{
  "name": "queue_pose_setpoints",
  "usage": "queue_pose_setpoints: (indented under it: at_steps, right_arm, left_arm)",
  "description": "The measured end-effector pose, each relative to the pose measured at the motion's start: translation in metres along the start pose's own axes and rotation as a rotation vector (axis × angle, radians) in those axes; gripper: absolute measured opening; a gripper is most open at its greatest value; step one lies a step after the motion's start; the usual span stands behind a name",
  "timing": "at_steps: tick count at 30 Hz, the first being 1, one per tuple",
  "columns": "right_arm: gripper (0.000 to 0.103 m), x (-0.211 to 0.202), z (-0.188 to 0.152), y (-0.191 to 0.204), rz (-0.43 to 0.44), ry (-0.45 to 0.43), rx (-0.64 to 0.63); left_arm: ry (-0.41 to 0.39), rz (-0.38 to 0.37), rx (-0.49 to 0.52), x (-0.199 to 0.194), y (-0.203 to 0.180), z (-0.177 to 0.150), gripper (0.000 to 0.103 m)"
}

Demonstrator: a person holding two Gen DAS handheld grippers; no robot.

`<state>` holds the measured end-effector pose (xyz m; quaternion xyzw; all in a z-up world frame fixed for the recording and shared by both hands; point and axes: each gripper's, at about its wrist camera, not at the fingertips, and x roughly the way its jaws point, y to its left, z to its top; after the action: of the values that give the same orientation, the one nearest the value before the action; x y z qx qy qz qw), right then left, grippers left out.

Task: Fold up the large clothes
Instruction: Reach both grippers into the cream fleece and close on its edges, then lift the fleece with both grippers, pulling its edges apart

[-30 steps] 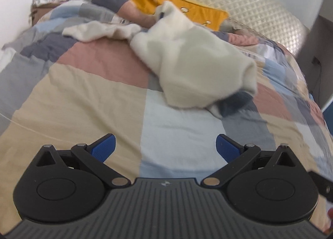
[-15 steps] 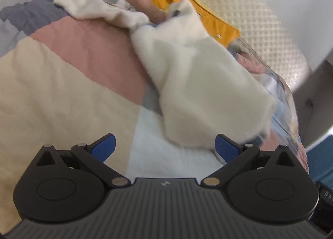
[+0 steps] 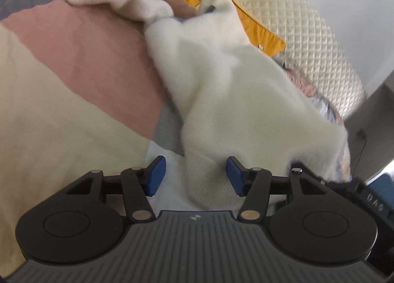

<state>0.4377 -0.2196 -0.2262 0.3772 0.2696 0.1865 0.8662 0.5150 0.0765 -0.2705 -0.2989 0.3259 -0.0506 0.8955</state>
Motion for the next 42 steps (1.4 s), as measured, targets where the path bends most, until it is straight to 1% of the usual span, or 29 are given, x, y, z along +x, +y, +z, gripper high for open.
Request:
queue_pose_setpoints:
  at_steps: [1,2,3,4,5,6,7,9,14,17,21,25,28,30,32,35,37,39,42]
  right_arm:
    - [0.042,0.003,0.000,0.001,-0.017,-0.005,-0.016]
    - [0.042,0.006,0.000,0.002,-0.012,-0.006,-0.027]
    - [0.042,0.008,0.000,0.002,0.000,-0.005,-0.027]
    - [0.041,0.010,0.001,0.002,-0.005,-0.002,-0.023]
    - [0.033,0.013,0.002,0.002,-0.014,0.002,-0.020]
    - [0.018,0.013,0.003,0.002,-0.001,0.011,-0.015]
    - [0.018,0.013,0.005,0.004,0.001,0.020,-0.010]
    - [0.016,0.007,0.007,0.009,0.007,0.018,-0.022]
    - [0.015,-0.028,0.016,0.027,0.004,-0.002,-0.072]
    - [0.015,-0.056,0.019,0.036,-0.011,-0.004,-0.094]
    - [0.014,-0.095,0.013,0.044,-0.037,0.014,-0.128]
    - [0.014,-0.136,-0.001,0.055,-0.046,0.030,-0.165]
    - [0.014,-0.165,-0.012,0.064,-0.047,0.031,-0.187]
    - [0.014,-0.183,-0.017,0.068,-0.042,0.036,-0.180]
    - [0.014,-0.203,-0.028,0.068,-0.040,0.033,-0.169]
    - [0.014,-0.228,-0.049,0.056,-0.048,0.037,-0.082]
    - [0.014,-0.239,-0.061,0.048,-0.059,0.043,-0.026]
    - [0.014,-0.244,-0.069,0.043,-0.077,0.049,0.002]
    - [0.015,-0.240,-0.081,0.033,-0.117,0.070,0.034]
  left_arm:
    - [-0.001,-0.004,-0.006,0.002,0.001,-0.001,0.060]
    - [-0.001,-0.012,-0.007,0.004,0.001,-0.002,0.057]
    - [0.003,-0.019,-0.004,0.005,0.000,-0.003,0.048]
    - [0.014,-0.026,-0.007,0.007,-0.001,-0.003,0.038]
    - [0.024,-0.033,-0.014,0.008,-0.002,-0.003,0.033]
    - [0.022,-0.029,-0.019,0.006,-0.001,-0.005,0.026]
    - [0.019,-0.031,-0.015,0.003,-0.002,-0.006,0.020]
    - [0.012,-0.048,-0.013,-0.003,-0.007,-0.007,0.015]
    - [-0.035,-0.095,0.023,-0.041,-0.032,-0.009,0.013]
    - [-0.043,-0.132,0.032,-0.071,-0.045,-0.014,0.013]
    - [-0.034,-0.156,0.057,-0.118,-0.057,-0.031,0.012]
    - [-0.025,-0.174,0.083,-0.162,-0.071,-0.050,0.012]
    - [-0.030,-0.203,0.065,-0.203,-0.074,-0.070,0.012]
    - [-0.032,-0.216,0.064,-0.231,-0.075,-0.087,0.012]
    - [-0.031,-0.251,0.016,-0.257,-0.071,-0.105,0.012]
    - [-0.019,-0.259,-0.006,-0.284,-0.066,-0.127,0.012]
    - [-0.001,-0.272,-0.036,-0.295,-0.061,-0.141,0.012]
    - [0.032,-0.248,-0.034,-0.298,-0.056,-0.153,0.012]
    - [0.083,-0.181,-0.013,-0.290,-0.051,-0.167,0.012]
